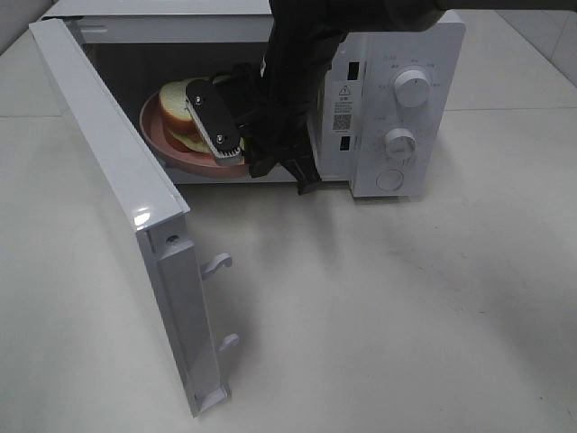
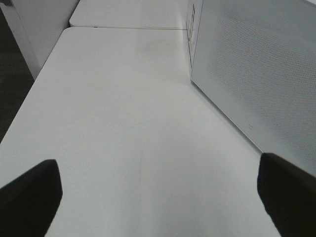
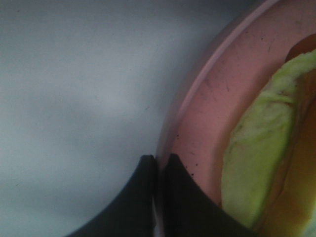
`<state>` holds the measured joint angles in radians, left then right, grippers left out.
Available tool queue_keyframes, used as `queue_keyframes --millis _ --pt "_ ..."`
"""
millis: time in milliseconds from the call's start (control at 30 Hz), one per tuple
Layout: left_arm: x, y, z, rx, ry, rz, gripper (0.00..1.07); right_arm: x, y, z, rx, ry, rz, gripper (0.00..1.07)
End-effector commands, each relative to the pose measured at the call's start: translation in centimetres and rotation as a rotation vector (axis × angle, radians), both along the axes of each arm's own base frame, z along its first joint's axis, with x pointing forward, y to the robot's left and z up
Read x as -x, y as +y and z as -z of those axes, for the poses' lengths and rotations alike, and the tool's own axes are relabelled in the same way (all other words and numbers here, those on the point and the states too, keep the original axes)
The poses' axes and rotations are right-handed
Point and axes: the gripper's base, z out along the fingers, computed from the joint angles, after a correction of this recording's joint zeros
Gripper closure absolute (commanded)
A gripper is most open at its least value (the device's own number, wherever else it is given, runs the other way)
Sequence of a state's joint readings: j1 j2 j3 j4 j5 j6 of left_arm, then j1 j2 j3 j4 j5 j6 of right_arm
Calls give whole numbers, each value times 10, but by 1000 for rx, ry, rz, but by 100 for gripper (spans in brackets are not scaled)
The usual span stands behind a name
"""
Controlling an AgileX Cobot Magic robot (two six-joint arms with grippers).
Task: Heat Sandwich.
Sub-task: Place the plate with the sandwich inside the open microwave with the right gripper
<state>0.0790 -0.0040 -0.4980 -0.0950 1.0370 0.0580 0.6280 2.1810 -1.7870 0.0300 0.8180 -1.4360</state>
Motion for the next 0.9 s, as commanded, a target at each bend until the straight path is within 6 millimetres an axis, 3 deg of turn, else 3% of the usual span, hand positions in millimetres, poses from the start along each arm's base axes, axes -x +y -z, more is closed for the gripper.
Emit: queue_keyframes --millis 33,667,900 --pt "4 0 1 -3 -28 -1 3 -5 4 -6 -23 -26 15 106" --pt "4 0 1 -3 -28 -1 3 -29 19 10 -66 -44 121 105" --pt "4 0 1 -3 -28 -1 3 -34 15 20 -63 -37 134 105"
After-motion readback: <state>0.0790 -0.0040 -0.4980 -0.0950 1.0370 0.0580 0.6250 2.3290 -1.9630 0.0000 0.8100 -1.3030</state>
